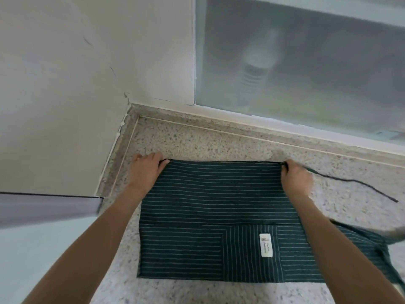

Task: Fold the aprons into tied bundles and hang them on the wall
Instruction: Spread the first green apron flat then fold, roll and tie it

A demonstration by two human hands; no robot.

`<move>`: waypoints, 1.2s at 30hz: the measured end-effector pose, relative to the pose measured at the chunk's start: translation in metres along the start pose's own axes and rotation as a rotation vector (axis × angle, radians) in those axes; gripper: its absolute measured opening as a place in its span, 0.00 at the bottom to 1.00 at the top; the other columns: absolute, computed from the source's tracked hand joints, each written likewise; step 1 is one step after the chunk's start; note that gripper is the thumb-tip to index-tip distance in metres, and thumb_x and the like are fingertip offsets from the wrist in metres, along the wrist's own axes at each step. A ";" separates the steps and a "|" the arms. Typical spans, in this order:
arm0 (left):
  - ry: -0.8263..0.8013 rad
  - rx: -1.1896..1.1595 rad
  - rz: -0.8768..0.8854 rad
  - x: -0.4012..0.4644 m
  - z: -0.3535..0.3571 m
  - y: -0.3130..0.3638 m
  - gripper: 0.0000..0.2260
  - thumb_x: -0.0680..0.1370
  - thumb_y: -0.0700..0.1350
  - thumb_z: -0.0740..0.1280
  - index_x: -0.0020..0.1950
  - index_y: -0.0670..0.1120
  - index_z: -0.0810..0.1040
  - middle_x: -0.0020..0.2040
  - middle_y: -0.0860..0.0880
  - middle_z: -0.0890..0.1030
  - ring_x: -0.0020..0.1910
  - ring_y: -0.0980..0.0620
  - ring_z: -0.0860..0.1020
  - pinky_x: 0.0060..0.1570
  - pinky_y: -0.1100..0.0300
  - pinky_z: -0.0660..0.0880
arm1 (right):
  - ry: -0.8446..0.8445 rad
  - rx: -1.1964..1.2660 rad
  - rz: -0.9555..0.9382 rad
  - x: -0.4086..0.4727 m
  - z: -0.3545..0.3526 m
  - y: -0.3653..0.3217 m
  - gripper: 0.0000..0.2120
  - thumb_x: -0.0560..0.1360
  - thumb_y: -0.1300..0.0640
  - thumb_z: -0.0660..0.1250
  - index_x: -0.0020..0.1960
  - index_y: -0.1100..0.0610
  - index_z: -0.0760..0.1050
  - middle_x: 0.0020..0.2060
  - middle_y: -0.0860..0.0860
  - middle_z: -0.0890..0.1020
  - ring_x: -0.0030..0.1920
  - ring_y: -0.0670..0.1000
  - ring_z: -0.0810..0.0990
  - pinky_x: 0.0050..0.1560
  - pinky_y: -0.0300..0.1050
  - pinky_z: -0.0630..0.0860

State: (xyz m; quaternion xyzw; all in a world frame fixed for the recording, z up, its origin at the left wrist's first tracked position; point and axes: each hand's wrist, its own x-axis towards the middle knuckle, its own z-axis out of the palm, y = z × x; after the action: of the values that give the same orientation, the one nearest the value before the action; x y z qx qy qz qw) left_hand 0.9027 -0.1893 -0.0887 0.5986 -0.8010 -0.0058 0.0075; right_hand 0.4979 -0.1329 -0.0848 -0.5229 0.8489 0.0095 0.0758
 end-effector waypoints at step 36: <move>-0.633 -0.050 0.584 -0.081 -0.001 0.256 0.41 0.69 0.63 0.68 0.75 0.59 0.48 0.77 0.51 0.38 0.75 0.47 0.37 0.69 0.36 0.41 | 0.088 0.358 0.233 -0.144 -0.016 0.159 0.08 0.79 0.55 0.60 0.52 0.60 0.72 0.37 0.57 0.81 0.35 0.60 0.79 0.32 0.49 0.75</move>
State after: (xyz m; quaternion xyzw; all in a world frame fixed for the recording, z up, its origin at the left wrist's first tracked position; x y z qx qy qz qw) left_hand 0.6804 -0.0387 -0.0838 0.3150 -0.8992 -0.2062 -0.2229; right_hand 0.4183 0.0653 -0.0590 -0.3992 0.8943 -0.1557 0.1287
